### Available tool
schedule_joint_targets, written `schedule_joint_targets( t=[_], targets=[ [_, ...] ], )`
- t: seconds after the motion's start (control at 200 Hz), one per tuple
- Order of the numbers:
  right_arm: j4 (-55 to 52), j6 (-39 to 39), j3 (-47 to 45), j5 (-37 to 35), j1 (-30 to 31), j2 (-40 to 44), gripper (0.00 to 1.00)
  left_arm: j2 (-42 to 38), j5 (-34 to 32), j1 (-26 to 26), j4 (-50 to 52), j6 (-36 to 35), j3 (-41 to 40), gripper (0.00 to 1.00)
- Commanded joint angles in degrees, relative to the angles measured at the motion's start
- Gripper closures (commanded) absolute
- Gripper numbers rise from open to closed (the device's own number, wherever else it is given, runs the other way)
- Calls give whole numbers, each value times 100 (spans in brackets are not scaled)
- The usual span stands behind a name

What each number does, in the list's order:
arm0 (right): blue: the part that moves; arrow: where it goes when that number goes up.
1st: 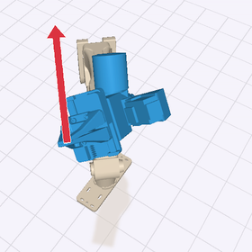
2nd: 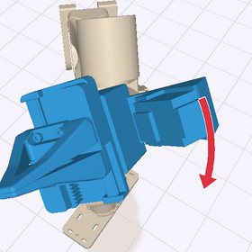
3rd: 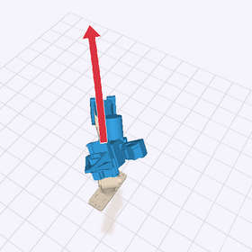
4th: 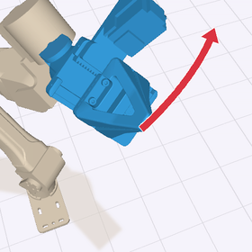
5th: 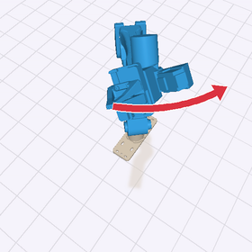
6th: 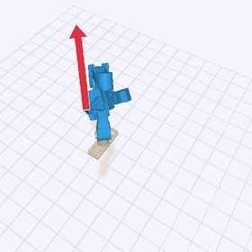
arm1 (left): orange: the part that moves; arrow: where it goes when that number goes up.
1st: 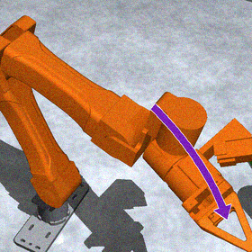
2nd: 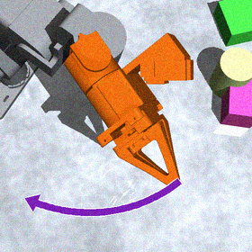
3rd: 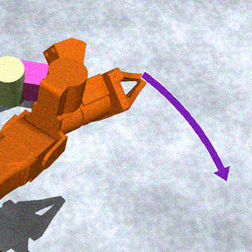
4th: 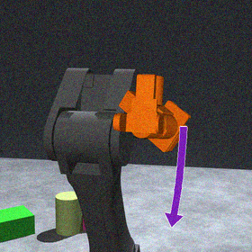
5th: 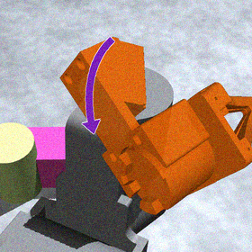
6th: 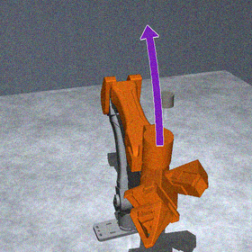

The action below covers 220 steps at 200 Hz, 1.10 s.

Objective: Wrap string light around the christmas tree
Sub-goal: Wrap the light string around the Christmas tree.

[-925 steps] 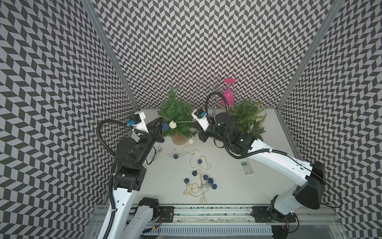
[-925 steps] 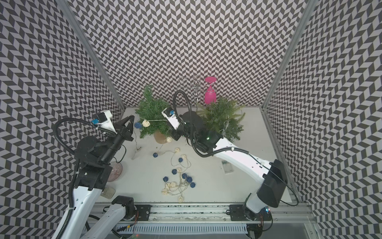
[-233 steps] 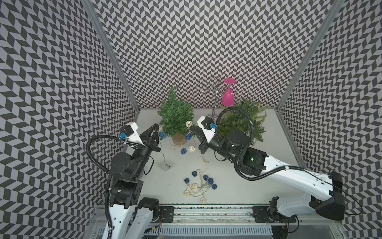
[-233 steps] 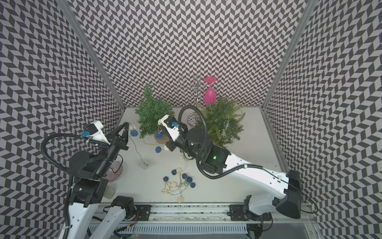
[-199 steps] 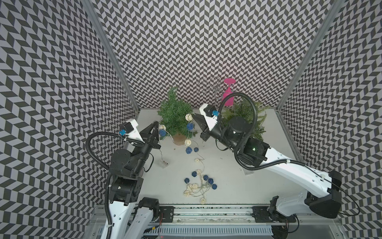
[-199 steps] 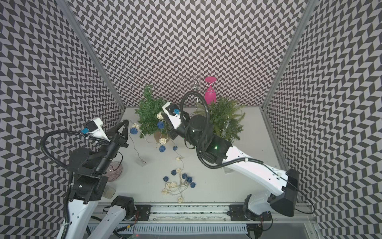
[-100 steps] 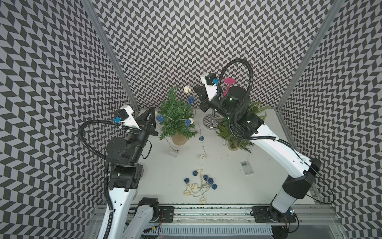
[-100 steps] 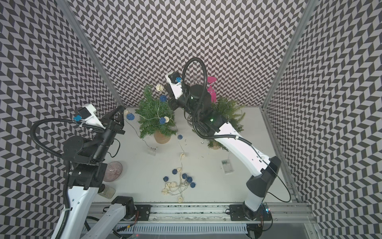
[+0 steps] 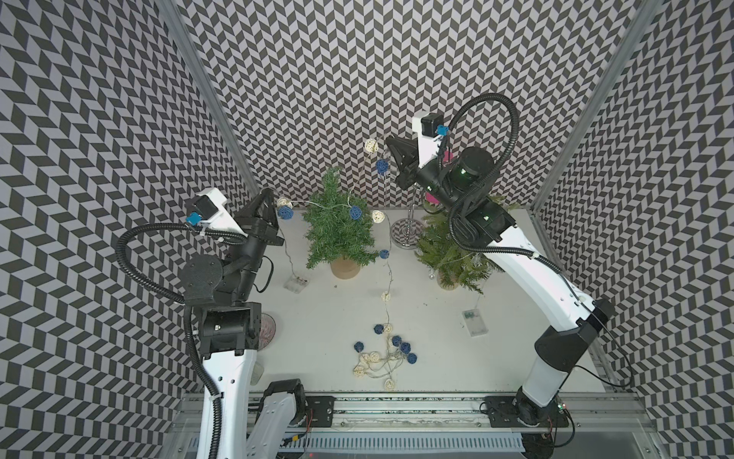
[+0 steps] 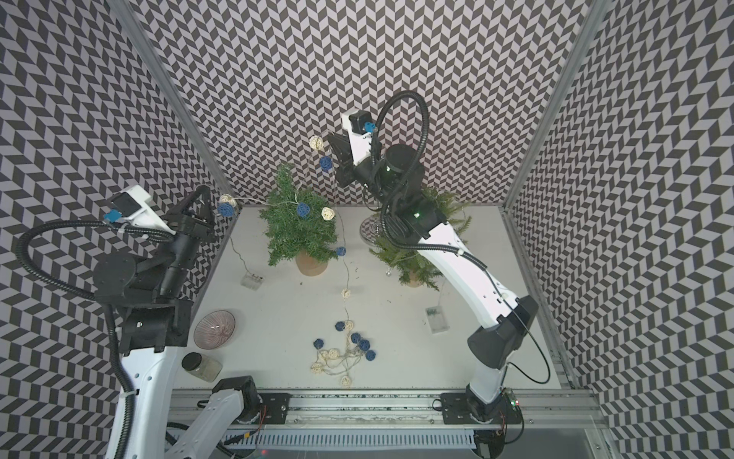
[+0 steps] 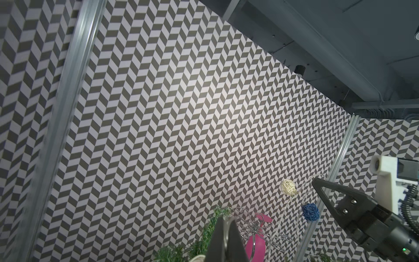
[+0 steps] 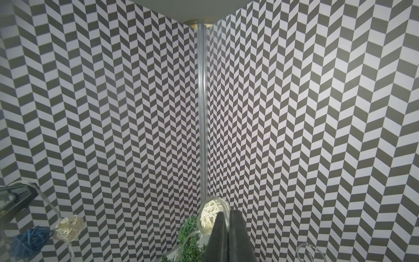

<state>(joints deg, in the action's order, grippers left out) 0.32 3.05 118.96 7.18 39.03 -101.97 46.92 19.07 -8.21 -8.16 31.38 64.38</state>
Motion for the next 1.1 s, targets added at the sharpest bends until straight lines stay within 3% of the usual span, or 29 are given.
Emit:
schedule_joint_targets(
  t=[0.0,0.36,0.806,1.096],
  targets=[
    [331,-220,251,195,-95,-127,100,138,445,-405,-309,548,224,100],
    [381,-625,726,520,-498,-597,100,777,808,-1475,-724,1545,696,100],
    [701,-900,1209,653,-633,-1268,100,1448,681,-1570,-903,1716,991,100],
    [961,-1166,1380,726,-841,-1655,100,1877,578,-1537,-1564,1746,868,100]
  ],
)
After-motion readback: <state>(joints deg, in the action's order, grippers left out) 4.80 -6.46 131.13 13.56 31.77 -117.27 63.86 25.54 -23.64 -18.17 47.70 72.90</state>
